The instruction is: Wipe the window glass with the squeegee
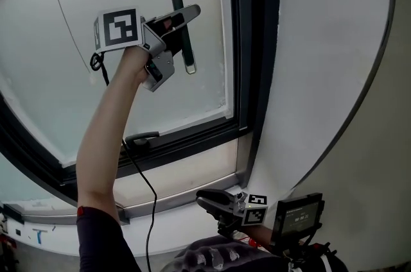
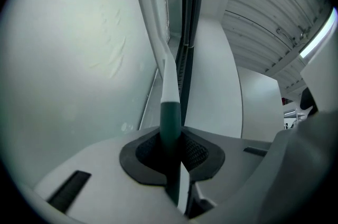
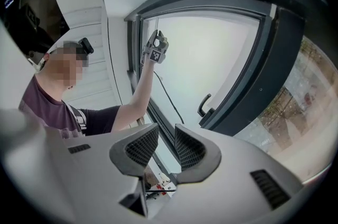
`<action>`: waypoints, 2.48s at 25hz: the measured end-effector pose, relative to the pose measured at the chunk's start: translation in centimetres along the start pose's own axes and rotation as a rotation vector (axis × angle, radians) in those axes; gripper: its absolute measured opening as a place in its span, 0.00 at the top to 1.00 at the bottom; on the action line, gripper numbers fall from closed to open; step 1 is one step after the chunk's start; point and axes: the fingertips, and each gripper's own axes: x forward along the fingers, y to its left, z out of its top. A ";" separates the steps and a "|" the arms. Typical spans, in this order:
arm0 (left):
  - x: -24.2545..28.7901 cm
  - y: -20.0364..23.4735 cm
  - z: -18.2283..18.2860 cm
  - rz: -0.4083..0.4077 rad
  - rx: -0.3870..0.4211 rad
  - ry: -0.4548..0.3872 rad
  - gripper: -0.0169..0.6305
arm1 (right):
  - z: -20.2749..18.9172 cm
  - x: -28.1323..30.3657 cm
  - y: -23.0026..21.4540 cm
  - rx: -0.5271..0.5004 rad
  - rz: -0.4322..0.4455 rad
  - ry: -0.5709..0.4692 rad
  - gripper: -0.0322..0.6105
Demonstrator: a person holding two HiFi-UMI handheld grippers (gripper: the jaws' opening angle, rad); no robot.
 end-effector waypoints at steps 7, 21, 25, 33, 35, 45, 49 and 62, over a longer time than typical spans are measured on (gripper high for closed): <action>0.0 0.5 -0.1 -0.001 -0.029 -0.017 0.88 | 0.3 -1.6 -0.7 -0.020 0.000 -0.025 0.80; -0.1 1.2 -3.5 -0.037 -0.082 0.012 0.88 | 0.8 -1.2 0.2 -0.008 -0.015 -0.019 0.80; 0.1 2.2 -7.8 -0.050 -0.104 0.034 0.88 | -0.7 -2.0 -1.3 -0.004 -0.011 -0.026 0.80; -0.2 3.7 -12.3 -0.047 -0.161 0.068 0.88 | -0.7 -2.3 -1.1 -0.029 -0.051 -0.013 0.89; -0.1 3.9 -13.2 -0.052 -0.164 0.072 0.88 | -0.6 -2.3 -1.3 -0.037 -0.054 -0.012 0.90; -0.6 4.6 -18.3 -0.043 -0.252 0.086 0.88 | -0.8 -2.8 -1.5 -0.040 -0.077 -0.006 0.94; -0.8 4.9 -19.8 -0.043 -0.268 0.099 0.88 | -0.8 -3.0 -1.6 -0.029 -0.082 -0.018 0.94; -1.8 5.2 -25.2 -0.014 -0.364 0.132 0.88 | -1.3 -2.9 -1.4 -0.009 -0.084 -0.005 0.94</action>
